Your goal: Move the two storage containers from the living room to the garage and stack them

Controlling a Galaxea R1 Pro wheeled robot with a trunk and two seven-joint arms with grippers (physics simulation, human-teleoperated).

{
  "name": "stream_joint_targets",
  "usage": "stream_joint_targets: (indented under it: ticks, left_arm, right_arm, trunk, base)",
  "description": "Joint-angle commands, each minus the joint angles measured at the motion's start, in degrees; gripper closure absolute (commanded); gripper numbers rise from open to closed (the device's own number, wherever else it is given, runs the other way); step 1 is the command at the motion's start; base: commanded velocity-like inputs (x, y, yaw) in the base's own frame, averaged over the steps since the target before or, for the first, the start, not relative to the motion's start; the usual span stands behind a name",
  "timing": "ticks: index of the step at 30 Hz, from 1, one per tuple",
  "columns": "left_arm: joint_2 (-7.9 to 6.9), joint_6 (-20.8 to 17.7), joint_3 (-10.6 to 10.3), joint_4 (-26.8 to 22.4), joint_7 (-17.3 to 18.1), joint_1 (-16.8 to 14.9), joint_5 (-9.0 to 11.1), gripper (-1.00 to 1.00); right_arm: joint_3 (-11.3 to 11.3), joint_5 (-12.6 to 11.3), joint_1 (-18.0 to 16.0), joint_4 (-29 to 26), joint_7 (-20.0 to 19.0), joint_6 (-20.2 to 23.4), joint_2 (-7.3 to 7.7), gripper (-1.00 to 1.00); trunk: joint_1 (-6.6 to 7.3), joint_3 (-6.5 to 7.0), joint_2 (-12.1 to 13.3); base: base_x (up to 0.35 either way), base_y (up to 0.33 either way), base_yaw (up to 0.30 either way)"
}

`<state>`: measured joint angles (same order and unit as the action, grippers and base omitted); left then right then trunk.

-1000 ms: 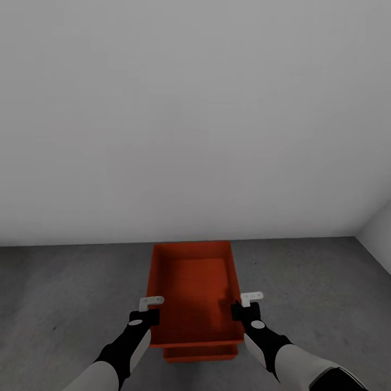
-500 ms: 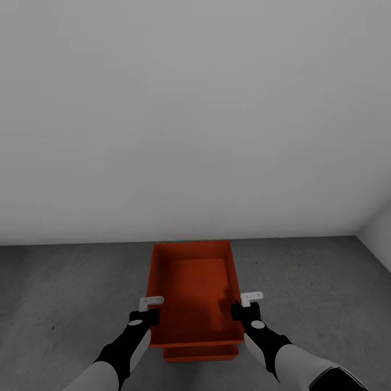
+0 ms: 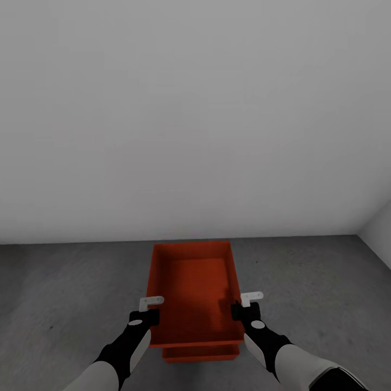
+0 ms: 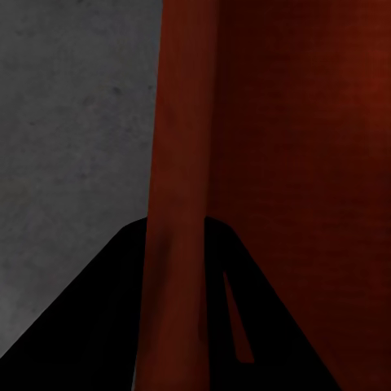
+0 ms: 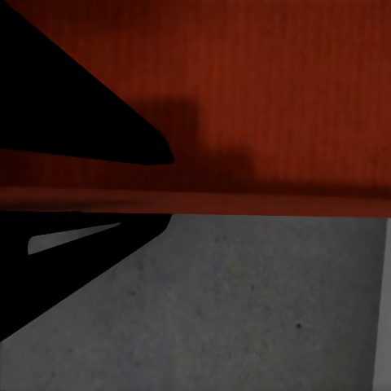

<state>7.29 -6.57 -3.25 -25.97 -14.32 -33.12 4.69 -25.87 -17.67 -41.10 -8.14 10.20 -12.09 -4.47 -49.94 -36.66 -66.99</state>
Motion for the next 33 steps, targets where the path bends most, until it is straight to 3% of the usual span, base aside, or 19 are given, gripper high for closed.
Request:
stream_joint_targets:
  ticks: [1,33]
  left_arm:
    - [-0.79,0.8,1.3,-0.3,-3.7,0.0,-0.8,1.0]
    - [-0.77,0.8,1.2,-0.3,-3.7,0.0,-0.8,1.0]
  right_arm:
    - [2.4,-2.5,0.0,0.0,0.0,0.0,-0.01,1.0]
    - [2.4,-2.5,0.0,0.0,0.0,0.0,-0.01,1.0]
  trunk:
    - [-0.23,-0.23,-0.4]
    - [-7.25,-5.98,-13.3]
  base:
    - [0.0,0.0,0.0]
    - [0.0,0.0,0.0]
